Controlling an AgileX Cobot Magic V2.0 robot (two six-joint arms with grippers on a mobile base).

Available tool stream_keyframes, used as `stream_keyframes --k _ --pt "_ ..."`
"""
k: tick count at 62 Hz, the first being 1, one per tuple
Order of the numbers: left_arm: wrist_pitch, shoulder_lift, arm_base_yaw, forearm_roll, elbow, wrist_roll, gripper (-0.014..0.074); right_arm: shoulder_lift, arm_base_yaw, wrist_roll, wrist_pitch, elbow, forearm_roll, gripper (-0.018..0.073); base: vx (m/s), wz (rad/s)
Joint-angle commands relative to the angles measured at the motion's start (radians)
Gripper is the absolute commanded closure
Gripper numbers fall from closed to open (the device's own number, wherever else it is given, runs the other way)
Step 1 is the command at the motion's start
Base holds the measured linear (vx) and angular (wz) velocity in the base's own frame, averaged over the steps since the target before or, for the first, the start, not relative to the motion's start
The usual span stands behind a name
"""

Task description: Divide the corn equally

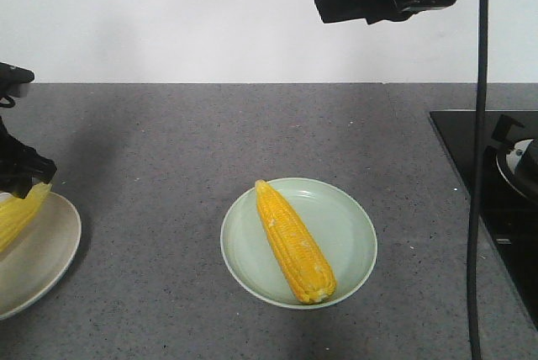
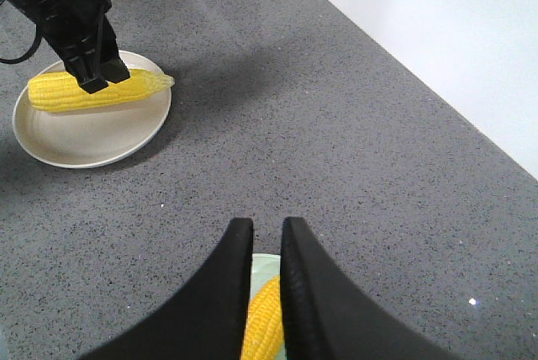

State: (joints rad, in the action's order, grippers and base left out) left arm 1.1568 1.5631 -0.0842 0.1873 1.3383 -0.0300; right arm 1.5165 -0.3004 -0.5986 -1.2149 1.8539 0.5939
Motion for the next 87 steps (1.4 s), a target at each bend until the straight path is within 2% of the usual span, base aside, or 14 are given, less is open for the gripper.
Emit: stream_keyframes --k 1,11,25,32,37,45,52,63,74,87 --pt "-0.016 -0.033 0.000 0.000 0.021 0.014 0.0162 -0.032 0.004 -0.005 0.052 0.028 0.028 0.0459 0.00 0.00" --pt "-0.008 -0.037 0.000 -0.052 0.021 0.005 0.0179 -0.032 0.004 -0.001 0.052 0.028 0.028 0.0459 0.00 0.00" --pt "-0.002 -0.091 0.000 -0.227 0.021 -0.093 0.0262 -0.073 0.004 0.004 0.059 0.028 0.029 0.0474 0.00 0.00" --pt "0.002 -0.151 0.000 -0.328 0.021 -0.175 0.0353 -0.115 0.004 0.005 0.056 0.024 0.016 0.0523 0.00 0.00" --pt "-0.004 -0.214 0.000 -0.403 0.021 -0.239 0.0449 -0.160 0.004 0.004 0.062 -0.006 -0.004 0.0573 0.00 0.00" --pt "-0.020 -0.322 0.000 -0.486 0.021 -0.318 0.0608 -0.248 0.004 0.004 0.101 -0.087 -0.035 0.0564 0.00 0.00" --pt "-0.039 -0.433 0.000 -0.556 0.017 -0.372 0.0605 -0.355 0.004 0.004 0.173 -0.205 -0.059 0.0564 0.00 0.00" --pt "-0.200 -0.636 0.000 -0.656 -0.090 -0.453 0.0605 -0.555 0.004 -0.002 0.347 -0.493 -0.111 0.0564 0.00 0.00" --pt "-0.360 -0.859 0.000 -0.726 -0.324 -0.536 0.0605 -0.758 0.004 0.012 0.515 -0.837 -0.160 0.0564 0.00 0.00" --pt "-0.517 -1.061 0.000 -0.728 -0.634 -0.544 0.0605 -0.970 0.004 0.084 0.693 -1.200 -0.160 0.0564 0.00 0.00"
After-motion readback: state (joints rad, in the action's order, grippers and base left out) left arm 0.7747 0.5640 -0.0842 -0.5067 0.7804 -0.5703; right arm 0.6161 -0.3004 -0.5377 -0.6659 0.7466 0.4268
